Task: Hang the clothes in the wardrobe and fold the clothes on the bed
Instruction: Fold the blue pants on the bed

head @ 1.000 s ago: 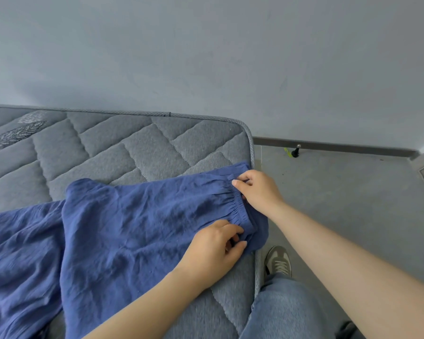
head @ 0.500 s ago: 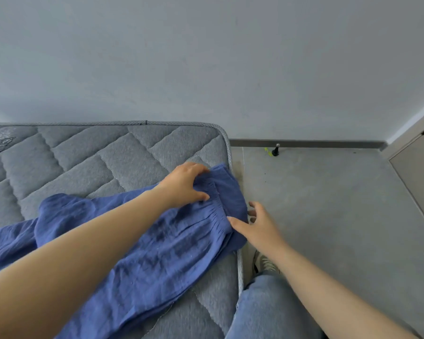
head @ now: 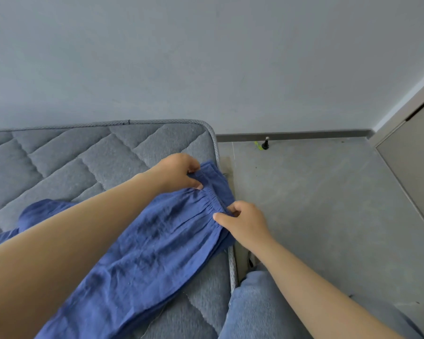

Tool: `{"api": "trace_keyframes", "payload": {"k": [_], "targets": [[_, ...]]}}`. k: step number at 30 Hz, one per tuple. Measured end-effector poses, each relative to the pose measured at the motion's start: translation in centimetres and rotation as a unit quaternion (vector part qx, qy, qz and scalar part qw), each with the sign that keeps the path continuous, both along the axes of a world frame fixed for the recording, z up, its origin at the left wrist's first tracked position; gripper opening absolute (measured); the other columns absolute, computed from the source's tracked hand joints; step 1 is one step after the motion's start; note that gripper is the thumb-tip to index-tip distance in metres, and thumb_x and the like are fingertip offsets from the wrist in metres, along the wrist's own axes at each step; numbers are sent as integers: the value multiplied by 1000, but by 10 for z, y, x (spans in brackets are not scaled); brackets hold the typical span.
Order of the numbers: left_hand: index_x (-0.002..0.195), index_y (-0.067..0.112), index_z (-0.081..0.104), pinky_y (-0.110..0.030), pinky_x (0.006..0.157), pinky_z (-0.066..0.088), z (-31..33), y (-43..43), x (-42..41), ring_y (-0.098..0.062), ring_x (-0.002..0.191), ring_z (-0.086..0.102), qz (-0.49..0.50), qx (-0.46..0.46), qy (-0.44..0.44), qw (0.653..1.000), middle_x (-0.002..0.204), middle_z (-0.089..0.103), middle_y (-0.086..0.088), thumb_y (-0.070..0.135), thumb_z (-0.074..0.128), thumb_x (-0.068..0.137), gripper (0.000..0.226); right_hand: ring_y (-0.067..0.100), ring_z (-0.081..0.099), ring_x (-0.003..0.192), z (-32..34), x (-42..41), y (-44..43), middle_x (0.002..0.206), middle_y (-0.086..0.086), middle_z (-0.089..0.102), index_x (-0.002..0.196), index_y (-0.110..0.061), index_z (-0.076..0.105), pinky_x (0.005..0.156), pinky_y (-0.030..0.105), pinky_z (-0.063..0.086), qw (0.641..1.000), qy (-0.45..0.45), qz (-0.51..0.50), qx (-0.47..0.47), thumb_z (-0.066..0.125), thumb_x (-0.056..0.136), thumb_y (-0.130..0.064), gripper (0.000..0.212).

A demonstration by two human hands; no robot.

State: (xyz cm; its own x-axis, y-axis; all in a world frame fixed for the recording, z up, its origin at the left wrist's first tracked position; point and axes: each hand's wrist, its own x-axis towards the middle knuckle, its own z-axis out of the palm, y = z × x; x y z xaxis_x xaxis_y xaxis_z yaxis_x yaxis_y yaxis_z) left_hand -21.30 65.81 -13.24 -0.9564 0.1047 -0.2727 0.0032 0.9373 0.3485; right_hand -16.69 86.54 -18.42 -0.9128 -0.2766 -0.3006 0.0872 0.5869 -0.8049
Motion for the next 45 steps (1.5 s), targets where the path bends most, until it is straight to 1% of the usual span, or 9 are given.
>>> {"api": "trace_keyframes", "payload": {"k": [5,10,13,18,23,28,34,41,45], "targets": [[107,18,62,-44,107,33,-14,10,-10,-33,129,31,-10,-51,-26,998,143,32,-7,42,75,78,40,10,60,82,-9,-3,5,97,0,63,98,-11,58,59,22,46,993,-101,-53,-26,74,79,-35,34],[143,18,28,-43,102,40,-13,12,-24,-33,128,38,7,-58,-67,996,138,38,-9,40,81,71,92,6,65,83,-12,-5,5,102,-3,63,102,-16,51,60,17,49,956,-230,-80,-163,78,79,-24,36],[125,12,45,-40,86,48,-6,16,-27,-28,106,53,4,-41,-93,995,121,53,-6,33,82,70,70,14,70,82,-12,-6,7,92,1,72,91,-15,66,63,21,56,965,-201,-57,-156,78,78,-19,18],[89,15,61,-37,72,50,4,18,-15,-25,84,59,-13,-10,-84,996,88,62,-4,27,74,75,23,21,66,79,-2,2,5,86,5,69,90,-7,62,64,31,51,994,-82,-68,-26,77,73,-30,32],[62,19,42,-31,59,38,30,0,10,-22,67,45,-1,24,14,1000,67,48,0,19,61,76,24,9,42,53,25,21,-8,64,-5,49,72,-11,45,47,19,38,998,42,-42,-29,72,74,-26,31],[63,17,41,-30,56,32,63,-32,52,-21,64,42,11,31,85,996,62,45,1,23,69,75,30,5,39,47,63,55,-28,55,-17,48,65,-26,33,43,15,33,987,153,-1,-41,72,76,-23,40],[73,10,53,-33,58,38,88,-78,111,-23,68,51,33,16,143,989,70,55,-3,24,71,73,22,13,44,58,95,99,-66,68,-5,50,73,-21,36,52,27,41,964,251,81,21,69,80,-27,34],[82,12,56,-34,68,43,74,-143,183,-22,79,51,21,-51,197,979,81,57,0,22,67,69,20,10,36,60,98,152,-122,68,-10,33,71,-29,21,50,23,27,936,292,179,79,67,82,-31,47],[83,16,52,-32,73,40,44,-170,215,-23,86,50,12,-77,182,980,90,51,1,21,68,69,22,16,46,74,82,176,-152,83,-8,41,85,-21,35,60,27,32,918,288,242,124,62,86,-33,29]]}}
